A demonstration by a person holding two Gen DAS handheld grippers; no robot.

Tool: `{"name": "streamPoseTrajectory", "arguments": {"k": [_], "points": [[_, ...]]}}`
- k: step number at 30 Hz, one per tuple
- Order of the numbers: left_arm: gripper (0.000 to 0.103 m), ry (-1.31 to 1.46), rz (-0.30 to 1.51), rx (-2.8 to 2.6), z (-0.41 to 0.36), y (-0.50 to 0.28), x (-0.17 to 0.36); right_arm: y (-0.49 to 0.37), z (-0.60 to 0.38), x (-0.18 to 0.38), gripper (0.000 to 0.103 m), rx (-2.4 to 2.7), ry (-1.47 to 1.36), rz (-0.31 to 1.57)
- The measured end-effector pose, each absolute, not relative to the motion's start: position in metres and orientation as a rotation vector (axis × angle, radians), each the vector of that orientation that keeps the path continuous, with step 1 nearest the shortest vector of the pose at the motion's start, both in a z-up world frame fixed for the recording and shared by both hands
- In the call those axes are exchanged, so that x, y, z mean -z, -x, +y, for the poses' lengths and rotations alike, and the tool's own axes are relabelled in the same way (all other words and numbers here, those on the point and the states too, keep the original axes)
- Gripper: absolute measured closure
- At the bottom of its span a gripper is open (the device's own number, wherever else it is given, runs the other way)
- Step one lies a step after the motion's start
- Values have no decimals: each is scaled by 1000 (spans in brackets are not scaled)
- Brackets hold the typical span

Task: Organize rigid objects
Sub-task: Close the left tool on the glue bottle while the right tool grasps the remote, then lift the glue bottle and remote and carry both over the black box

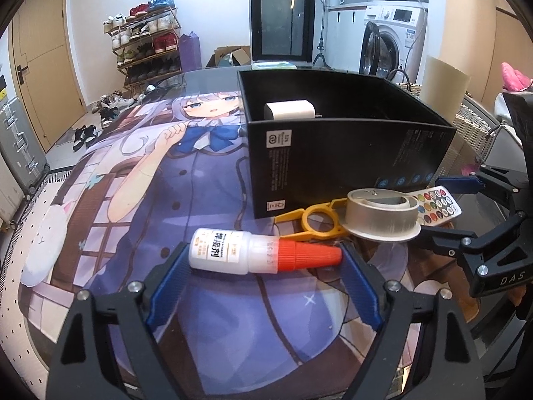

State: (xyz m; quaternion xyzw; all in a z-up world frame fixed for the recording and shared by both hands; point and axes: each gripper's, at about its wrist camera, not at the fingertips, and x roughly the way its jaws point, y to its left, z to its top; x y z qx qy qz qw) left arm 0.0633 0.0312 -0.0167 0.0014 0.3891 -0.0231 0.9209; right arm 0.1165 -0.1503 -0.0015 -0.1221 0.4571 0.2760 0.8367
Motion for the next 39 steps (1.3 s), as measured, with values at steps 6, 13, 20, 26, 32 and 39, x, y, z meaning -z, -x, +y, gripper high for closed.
{"name": "streamPoseTrajectory", "arguments": {"k": [6, 13, 20, 26, 32, 39], "points": [[17, 3, 773, 63, 28, -59, 15, -111, -152, 0, 13, -578, 279, 952], [17, 6, 728, 66, 28, -53, 8, -99, -155, -4, 13, -592, 290, 922], [17, 6, 724, 62, 31, -51, 9, -95, -157, -5, 13, -595, 293, 918], [17, 22, 699, 61, 31, -46, 4, -93, -160, -8, 13, -596, 287, 902], [17, 40, 648, 71, 32, -41, -6, -86, -164, -17, 13, -604, 280, 861], [17, 62, 599, 74, 36, -37, -20, -78, -167, -35, 13, -614, 277, 797]]}}
